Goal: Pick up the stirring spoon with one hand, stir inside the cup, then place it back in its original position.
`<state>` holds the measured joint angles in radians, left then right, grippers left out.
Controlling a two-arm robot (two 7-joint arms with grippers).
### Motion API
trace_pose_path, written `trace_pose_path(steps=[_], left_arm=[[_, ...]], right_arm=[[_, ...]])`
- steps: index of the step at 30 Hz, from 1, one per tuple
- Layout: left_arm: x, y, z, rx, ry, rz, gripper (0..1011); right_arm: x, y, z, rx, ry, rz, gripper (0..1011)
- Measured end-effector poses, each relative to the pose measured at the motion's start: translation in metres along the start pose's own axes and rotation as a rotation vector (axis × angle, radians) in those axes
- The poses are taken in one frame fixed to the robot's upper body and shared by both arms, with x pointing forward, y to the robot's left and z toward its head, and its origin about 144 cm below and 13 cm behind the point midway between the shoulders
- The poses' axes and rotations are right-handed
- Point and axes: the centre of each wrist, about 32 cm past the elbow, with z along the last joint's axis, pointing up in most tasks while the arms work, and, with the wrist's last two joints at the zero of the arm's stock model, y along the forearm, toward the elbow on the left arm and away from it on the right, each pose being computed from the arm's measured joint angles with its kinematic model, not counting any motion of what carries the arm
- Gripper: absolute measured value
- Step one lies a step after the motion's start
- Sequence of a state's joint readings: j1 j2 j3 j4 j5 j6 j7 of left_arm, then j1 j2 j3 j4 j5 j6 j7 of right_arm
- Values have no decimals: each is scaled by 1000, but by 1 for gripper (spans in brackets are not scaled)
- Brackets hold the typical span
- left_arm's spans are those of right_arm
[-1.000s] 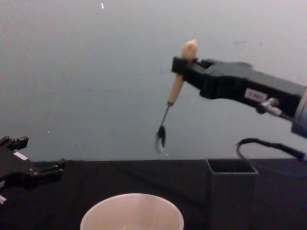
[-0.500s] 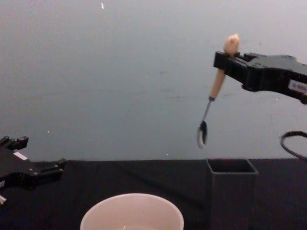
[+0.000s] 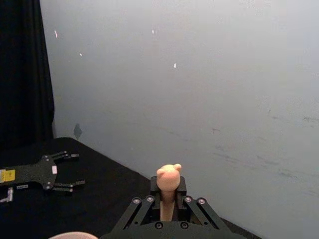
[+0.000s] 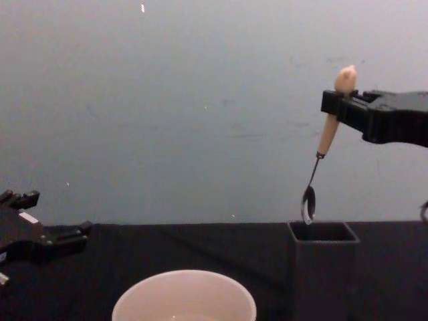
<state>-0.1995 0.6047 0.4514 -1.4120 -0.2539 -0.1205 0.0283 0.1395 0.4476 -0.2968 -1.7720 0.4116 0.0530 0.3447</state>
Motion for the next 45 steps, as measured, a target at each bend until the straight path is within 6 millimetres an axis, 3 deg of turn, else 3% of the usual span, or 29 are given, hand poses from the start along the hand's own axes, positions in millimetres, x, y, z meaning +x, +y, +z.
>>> trace_pose_path(steps=[27,45], left_arm=[[0,0,0,0,0,0,1001],[0,0,0,0,0,0,1001]], right_arm=[[-6,-7,-4,-50,15,-13,173],[-11,-5,-28,-155,53,-27,173]])
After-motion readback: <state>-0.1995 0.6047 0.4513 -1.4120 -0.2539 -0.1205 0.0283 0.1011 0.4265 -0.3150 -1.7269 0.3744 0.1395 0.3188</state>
